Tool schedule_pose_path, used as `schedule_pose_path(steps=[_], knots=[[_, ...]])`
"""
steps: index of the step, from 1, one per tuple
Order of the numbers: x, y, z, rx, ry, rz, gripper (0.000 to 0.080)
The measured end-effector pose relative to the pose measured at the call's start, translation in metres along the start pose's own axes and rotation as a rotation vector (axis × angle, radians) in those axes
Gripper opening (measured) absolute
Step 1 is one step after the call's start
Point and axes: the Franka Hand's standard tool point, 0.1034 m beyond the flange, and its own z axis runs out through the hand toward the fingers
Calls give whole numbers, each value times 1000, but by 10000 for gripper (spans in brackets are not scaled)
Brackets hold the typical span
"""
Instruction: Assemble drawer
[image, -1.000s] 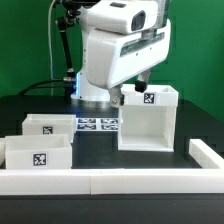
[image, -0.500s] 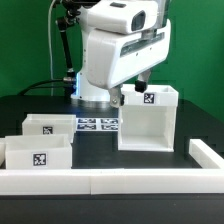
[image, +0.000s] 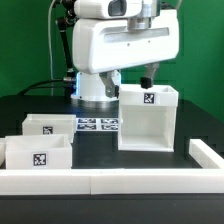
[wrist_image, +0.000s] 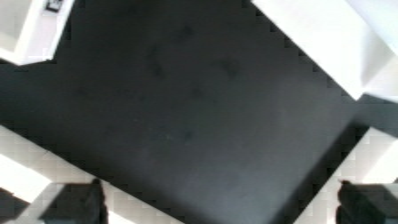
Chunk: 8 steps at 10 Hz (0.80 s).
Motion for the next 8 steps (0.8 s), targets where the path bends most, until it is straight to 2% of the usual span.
schedule_pose_path(steps=[3,5,6,8], knots=[[0,-1,1,3,0,190,650],[0,-6,0,0,26,424,649],[-8,-19,1,-7,39,516,650],[-21,-41,0,-18,50,529,649]])
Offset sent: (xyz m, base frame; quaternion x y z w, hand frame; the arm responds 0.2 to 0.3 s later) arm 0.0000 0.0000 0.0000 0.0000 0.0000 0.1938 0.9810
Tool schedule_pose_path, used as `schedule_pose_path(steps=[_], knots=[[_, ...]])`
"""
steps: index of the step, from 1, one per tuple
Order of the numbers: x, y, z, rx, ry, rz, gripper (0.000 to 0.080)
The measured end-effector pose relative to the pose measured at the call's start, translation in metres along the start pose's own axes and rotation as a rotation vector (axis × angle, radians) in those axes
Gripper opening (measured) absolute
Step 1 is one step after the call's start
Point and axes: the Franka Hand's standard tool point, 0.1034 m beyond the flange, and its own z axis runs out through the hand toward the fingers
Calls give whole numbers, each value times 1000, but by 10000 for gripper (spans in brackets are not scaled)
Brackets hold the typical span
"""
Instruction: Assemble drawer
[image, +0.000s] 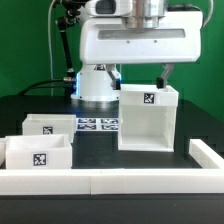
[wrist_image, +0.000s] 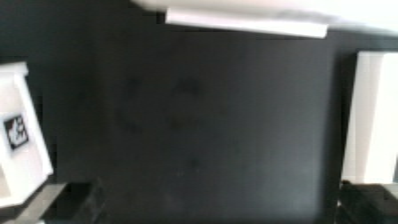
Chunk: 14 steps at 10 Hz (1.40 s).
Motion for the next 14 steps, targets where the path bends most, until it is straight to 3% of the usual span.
schedule_pose_path(steps=[4,5,9,14], knots=[[-38,-43,-4,-12,11,56,649],[-40,-50,-3,-13,8,56,649],[-41,-50,-1,-12,9,60,650],[-73,-69,24,-9,26,72,649]])
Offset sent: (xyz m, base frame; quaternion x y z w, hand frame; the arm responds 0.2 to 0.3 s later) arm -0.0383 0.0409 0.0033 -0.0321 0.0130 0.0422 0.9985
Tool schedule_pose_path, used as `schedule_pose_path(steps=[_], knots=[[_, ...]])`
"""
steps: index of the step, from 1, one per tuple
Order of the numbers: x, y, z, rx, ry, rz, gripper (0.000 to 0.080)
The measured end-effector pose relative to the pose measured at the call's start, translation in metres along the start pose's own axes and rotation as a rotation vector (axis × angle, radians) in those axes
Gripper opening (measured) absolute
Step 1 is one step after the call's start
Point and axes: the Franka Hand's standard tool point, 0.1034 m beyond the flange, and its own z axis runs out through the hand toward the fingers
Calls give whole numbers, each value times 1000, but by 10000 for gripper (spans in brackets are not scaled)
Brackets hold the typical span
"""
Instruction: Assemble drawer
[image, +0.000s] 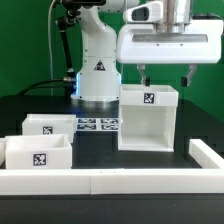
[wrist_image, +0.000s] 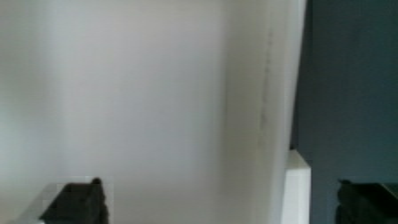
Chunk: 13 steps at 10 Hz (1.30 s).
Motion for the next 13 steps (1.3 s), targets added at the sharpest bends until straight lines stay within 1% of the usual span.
schedule_pose_path(steps=[3,5,6,7,8,9,10,11,12,13], knots=[[-8,-6,13,2,1,-15,650],[-8,-6,13,2,1,-18,650],[-8,-6,13,2,1,-18,532],[-8,-6,13,2,1,-18,397],[-8,-6,13,2,1,-18,397],[-8,-6,13,2,1,-18,184],[-8,-6,13,2,1,-18,184],[-7,-6,13,2,1,-19,64],[-8,-6,13,2,1,-19,36],[-8,-6,13,2,1,-19,36]])
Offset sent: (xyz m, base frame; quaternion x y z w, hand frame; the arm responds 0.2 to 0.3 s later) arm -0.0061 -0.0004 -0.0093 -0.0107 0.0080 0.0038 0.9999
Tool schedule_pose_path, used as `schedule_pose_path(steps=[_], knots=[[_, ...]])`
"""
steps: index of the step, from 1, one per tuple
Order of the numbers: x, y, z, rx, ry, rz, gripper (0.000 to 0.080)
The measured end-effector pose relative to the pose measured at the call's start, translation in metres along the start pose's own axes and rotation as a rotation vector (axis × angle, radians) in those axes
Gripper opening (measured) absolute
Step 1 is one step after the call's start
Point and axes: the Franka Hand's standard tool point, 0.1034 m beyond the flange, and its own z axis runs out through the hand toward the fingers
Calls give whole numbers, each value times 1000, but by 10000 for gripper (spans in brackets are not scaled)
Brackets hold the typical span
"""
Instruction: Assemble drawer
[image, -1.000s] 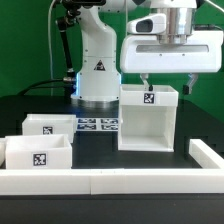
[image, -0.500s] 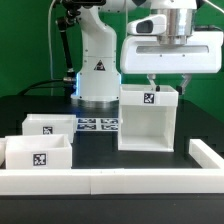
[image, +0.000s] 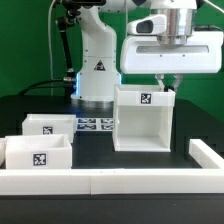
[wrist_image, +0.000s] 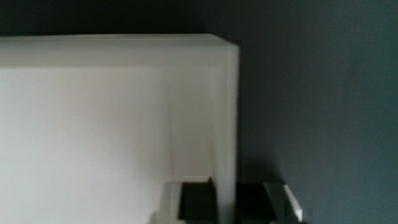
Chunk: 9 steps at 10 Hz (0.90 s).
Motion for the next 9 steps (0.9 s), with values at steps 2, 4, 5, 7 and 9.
schedule_pose_path(steps=[2,4,5,7,9], knots=[[0,0,0,0,0,0,36],[0,0,0,0,0,0,36],[3,1,0,1,-1,-6,36],[48,6,-2,12,22,-6,37],[84,12,-4,18,37,10,38]])
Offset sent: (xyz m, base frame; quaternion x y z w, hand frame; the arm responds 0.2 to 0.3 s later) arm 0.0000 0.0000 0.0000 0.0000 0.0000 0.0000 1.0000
